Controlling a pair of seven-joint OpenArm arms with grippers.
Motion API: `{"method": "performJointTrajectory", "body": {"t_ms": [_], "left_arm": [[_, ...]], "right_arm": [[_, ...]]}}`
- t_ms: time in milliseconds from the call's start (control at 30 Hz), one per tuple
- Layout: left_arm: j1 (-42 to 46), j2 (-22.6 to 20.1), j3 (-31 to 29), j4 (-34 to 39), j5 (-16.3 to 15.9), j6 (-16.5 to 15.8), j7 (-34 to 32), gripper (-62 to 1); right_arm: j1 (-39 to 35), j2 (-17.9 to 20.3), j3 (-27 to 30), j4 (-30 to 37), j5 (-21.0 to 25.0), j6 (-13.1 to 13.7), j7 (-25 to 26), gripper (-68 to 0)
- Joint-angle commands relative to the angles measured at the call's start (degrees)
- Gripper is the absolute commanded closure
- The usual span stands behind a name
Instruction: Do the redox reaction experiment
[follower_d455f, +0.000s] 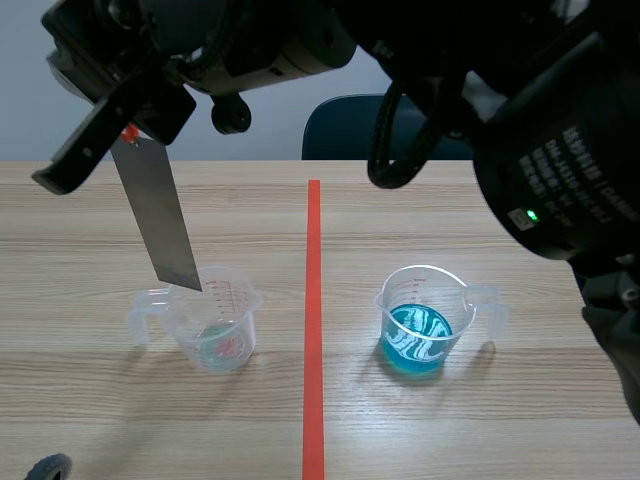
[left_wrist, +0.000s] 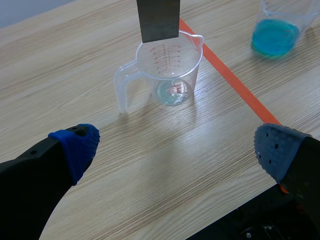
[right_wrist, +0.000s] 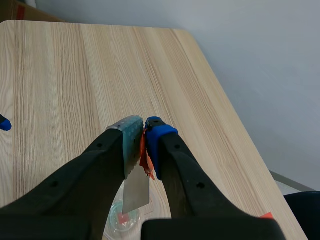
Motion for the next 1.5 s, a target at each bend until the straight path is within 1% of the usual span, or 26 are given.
{"method": "performJointTrajectory", "body": {"t_ms": [0, 533, 633, 767, 867, 967, 1100, 1200, 1300, 1400, 1467], "left_arm": [[0.15, 0.44, -0.15, 0.83, 0.07, -0.11, -1.18, -62.3], [0.15, 0.44, -0.15, 0.83, 0.07, -0.09, -1.14, -62.3], [0.15, 0.44, -0.15, 0.83, 0.07, -0.09, -1.16, -62.3], [0.15, 0.44, -0.15, 0.83, 0.07, -0.09, -1.16, -62.3], [0.15, 0.44, -0.15, 0.83, 0.07, -0.09, -1.16, -62.3], [0.15, 0.44, -0.15, 0.83, 0.07, -0.09, -1.14, -62.3], [0.15, 0.44, -0.15, 0.83, 0.07, -0.09, -1.16, -62.3], [0.15, 0.44, -0.15, 0.83, 0.07, -0.09, -1.16, -62.3], [0.15, 0.44, -0.15, 0.83, 0.07, -0.09, -1.16, -62.3], [0.15, 0.44, -0.15, 0.83, 0.07, -0.09, -1.16, -62.3], [0.15, 0.44, -0.15, 0.83, 0.07, -0.09, -1.16, -62.3]], "right_arm": [[1.01, -0.17, 0.81, 0.44, 0.22, -0.22, 0.59, -0.6], [0.98, -0.11, 0.81, 0.44, 0.2, -0.22, 0.24, -0.6], [0.98, 0.31, 0.9, 0.59, 0.09, -0.22, 0.07, -0.6], [0.83, 1.46, 2.4, 1.95, 0.0, -0.2, 0.0, -0.6], [0.81, 3.37, 3.74, 3.52, 0.09, -0.17, 0.02, -0.6], [0.2, 6.1, 5.29, 5.14, 1.16, -0.13, 0.44, -0.6], [-2.27, 9.88, 8.35, 7.58, 2.6, 0.52, 1.62, -0.6], [-4.76, 12.9, 11.28, 9.6, 3.08, 1.81, 2.25, -0.6], [-7.58, 16.13, 14.75, 11.54, 3.52, 2.01, 3.54, -0.6], [-10.14, 19.45, 18.4, 13.03, 5.07, 2.29, 5.11, -0.6], [-11.65, 21.79, 20.76, 13.88, 6.86, 3.43, 5.68, -0.6]]}}
